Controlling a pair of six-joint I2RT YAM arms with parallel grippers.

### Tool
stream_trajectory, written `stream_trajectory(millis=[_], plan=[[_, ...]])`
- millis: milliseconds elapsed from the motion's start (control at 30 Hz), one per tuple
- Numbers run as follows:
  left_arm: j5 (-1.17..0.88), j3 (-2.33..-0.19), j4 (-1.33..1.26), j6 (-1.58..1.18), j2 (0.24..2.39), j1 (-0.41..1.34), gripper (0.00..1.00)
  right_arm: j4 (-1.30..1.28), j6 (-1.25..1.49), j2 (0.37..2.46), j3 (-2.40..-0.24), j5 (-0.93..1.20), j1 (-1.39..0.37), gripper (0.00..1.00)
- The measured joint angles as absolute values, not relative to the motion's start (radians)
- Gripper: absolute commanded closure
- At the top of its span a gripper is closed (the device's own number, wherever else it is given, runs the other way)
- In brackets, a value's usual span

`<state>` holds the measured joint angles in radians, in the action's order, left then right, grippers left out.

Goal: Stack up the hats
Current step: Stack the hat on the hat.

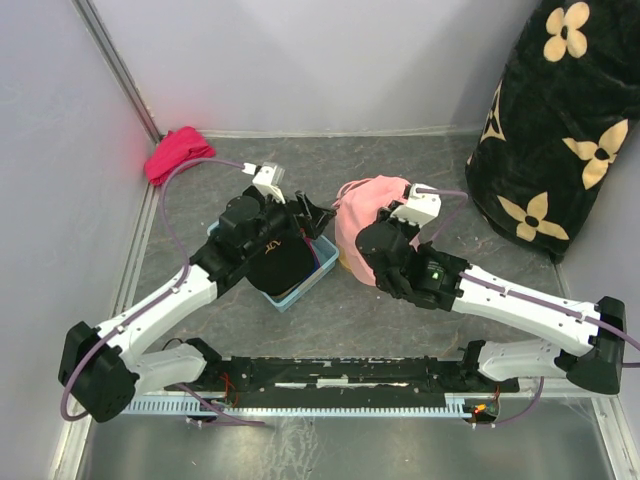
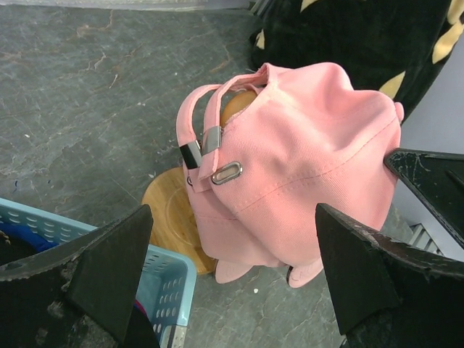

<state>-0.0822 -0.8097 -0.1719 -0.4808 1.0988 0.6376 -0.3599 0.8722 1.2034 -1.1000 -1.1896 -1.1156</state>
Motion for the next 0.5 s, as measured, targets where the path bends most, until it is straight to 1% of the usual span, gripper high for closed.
stream_trajectory(millis=[133, 267, 500], plan=[[-0.08, -0.81, -0.183, -0.481, 1.135, 0.648, 0.01, -0.359, 0.883, 1.204, -1.087, -1.179, -1.116, 0.98], [-0.076, -0.81, -0.191, -0.481, 1.174, 0.66, 0.01, -0.359, 0.894, 1.204, -1.071, -1.162, -1.116, 0.96], [-0.055, -0.812, -0.204, -0.481, 1.233, 0.686, 0.01, -0.359, 0.902, 1.206, -1.067, -1.129, -1.117, 0.79]])
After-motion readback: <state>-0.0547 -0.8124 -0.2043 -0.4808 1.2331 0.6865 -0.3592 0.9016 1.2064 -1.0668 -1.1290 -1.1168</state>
